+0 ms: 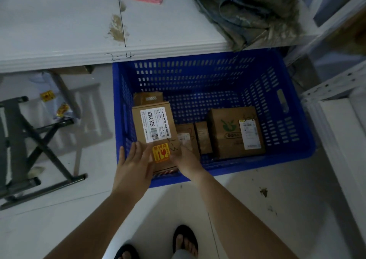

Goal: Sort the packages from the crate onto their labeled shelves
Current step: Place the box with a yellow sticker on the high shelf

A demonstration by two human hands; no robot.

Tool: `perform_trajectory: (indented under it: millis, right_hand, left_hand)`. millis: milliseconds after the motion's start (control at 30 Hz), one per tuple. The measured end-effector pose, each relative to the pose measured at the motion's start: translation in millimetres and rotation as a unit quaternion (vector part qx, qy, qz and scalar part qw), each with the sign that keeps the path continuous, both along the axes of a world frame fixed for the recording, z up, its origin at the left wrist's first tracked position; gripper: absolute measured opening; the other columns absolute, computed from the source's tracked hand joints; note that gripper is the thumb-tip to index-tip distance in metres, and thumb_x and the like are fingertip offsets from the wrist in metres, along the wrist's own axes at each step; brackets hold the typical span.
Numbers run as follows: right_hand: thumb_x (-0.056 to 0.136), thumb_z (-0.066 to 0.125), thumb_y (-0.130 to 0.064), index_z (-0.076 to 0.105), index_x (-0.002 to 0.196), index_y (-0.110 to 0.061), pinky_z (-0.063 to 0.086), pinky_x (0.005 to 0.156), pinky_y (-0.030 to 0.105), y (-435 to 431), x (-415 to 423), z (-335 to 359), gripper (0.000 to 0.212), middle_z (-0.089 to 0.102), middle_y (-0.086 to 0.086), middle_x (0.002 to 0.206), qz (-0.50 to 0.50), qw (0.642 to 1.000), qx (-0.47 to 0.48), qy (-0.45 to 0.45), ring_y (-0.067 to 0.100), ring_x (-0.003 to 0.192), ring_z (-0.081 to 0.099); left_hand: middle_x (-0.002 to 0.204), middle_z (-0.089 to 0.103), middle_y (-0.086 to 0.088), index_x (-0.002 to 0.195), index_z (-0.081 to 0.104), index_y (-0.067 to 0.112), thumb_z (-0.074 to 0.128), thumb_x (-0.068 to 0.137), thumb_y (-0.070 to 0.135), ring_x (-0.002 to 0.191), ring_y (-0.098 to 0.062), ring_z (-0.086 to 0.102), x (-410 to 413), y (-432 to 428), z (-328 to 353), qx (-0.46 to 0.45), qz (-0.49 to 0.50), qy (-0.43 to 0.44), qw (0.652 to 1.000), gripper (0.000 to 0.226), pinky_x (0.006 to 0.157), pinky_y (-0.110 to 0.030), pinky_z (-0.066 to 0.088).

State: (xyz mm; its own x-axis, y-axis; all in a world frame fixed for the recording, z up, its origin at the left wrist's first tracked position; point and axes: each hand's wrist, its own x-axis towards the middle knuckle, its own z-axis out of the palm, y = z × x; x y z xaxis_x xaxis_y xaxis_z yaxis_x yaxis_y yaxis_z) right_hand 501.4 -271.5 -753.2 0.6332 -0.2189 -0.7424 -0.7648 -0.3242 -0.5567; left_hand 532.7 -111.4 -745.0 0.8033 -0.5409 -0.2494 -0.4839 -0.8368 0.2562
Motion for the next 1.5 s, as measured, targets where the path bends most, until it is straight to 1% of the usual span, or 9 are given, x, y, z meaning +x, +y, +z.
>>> perform_trajectory:
  millis: [367, 533, 700, 933, 1000, 1100, 1267, 1367, 1500]
  right_hand:
    - [0.094, 0.053, -0.006, 0.055, 0.124, -0.031, 0.053, 0.087, 0.037, -24, 11, 39, 0.039, 0.062, 0.000, 0.119, -0.329, 0.921, 0.178, -0.109, 0.019, 0.106, 0.060]
    - [0.098, 0.047, -0.008, 0.055, 0.130, -0.022, 0.049, 0.092, 0.041, -69, 13, 92, 0.036, 0.062, -0.002, 0.115, -0.314, 0.926, 0.181, -0.105, 0.018, 0.107, 0.058]
    - [0.099, 0.048, -0.016, 0.057, 0.121, -0.020, 0.052, 0.075, 0.030, -105, 11, 174, 0.024, 0.064, 0.003, 0.110, -0.220, 0.957, 0.146, -0.123, 0.020, 0.098, 0.062]
    - [0.097, 0.052, -0.025, 0.055, 0.122, -0.023, 0.050, 0.063, 0.022, -145, 9, 332, 0.025, 0.063, 0.001, 0.110, -0.240, 0.933, 0.129, -0.234, 0.015, 0.091, 0.063]
    - [0.095, 0.054, -0.033, 0.042, 0.135, -0.029, 0.053, 0.079, 0.025, -143, 8, 377, 0.042, 0.052, -0.004, 0.128, -0.251, 0.911, 0.055, -0.322, 0.010, 0.106, 0.057]
    - [0.091, 0.042, -0.058, 0.026, 0.144, -0.039, 0.029, 0.109, 0.027, -141, -7, 450, 0.058, 0.021, -0.018, 0.152, -0.030, 0.880, -0.216, -0.422, 0.002, 0.138, 0.023]
    - [0.090, 0.021, -0.066, -0.013, 0.143, -0.049, -0.001, 0.117, 0.035, -171, -40, 559, 0.065, -0.033, -0.028, 0.146, 0.188, 0.805, -0.430, -0.362, 0.010, 0.140, -0.027]
    - [0.093, 0.021, -0.064, -0.007, 0.149, -0.037, 0.021, 0.112, 0.042, -185, -51, 620, 0.069, -0.017, -0.012, 0.157, 0.167, 0.716, -0.548, -0.399, 0.027, 0.145, 0.000]
    - [0.070, 0.077, -0.045, 0.017, 0.151, -0.020, 0.054, 0.084, 0.031, -192, -69, 715, 0.104, 0.019, 0.005, 0.157, 0.115, 0.653, -0.625, -0.412, 0.030, 0.134, 0.037]
  left_hand:
    - [0.157, 0.002, 0.002, 0.149, 0.002, 0.028, 0.050, 0.090, 0.013, 0.144, -0.015, -0.007, 13, -7, 21, -0.077, -0.038, 0.061, 0.994, 0.078, 0.116, -0.031, -0.003]
    - [0.157, 0.008, -0.007, 0.150, 0.009, 0.021, 0.078, 0.057, 0.006, 0.145, -0.028, -0.002, 44, 0, 62, 0.041, -0.115, -0.106, 0.987, 0.117, 0.115, -0.056, 0.009]
    - [0.158, -0.003, -0.007, 0.150, 0.003, 0.030, 0.087, 0.049, 0.013, 0.144, -0.030, -0.001, 75, -20, 143, 0.072, -0.220, -0.189, 0.954, 0.133, 0.112, -0.060, -0.002]
    - [0.152, 0.024, -0.005, 0.149, 0.015, 0.030, 0.089, 0.050, 0.032, 0.139, -0.033, 0.019, 86, -58, 288, -0.008, -0.244, -0.256, 0.935, 0.124, 0.106, -0.056, 0.021]
    - [0.150, 0.029, -0.006, 0.147, 0.021, 0.030, 0.089, 0.049, 0.033, 0.137, -0.034, 0.024, 87, -76, 336, -0.033, -0.215, -0.271, 0.938, 0.120, 0.101, -0.056, 0.033]
    - [0.146, 0.040, -0.007, 0.144, 0.031, 0.030, 0.091, 0.045, 0.028, 0.134, -0.032, 0.029, 86, -103, 412, -0.064, -0.178, -0.283, 0.940, 0.115, 0.090, -0.057, 0.044]
    - [0.146, 0.040, -0.007, 0.142, 0.034, 0.029, 0.089, 0.040, 0.014, 0.135, -0.034, 0.029, 87, -132, 530, -0.089, -0.200, -0.358, 0.908, 0.116, 0.096, -0.055, 0.038]
    - [0.146, 0.039, -0.008, 0.140, 0.040, 0.028, 0.092, 0.039, 0.020, 0.135, -0.035, 0.029, 80, -149, 610, -0.104, -0.207, -0.381, 0.895, 0.114, 0.087, -0.056, 0.047]
    - [0.148, 0.036, -0.008, 0.143, 0.036, 0.028, 0.089, 0.048, 0.032, 0.136, -0.034, 0.026, 60, -164, 724, -0.159, -0.223, -0.438, 0.856, 0.108, 0.101, -0.052, 0.035]
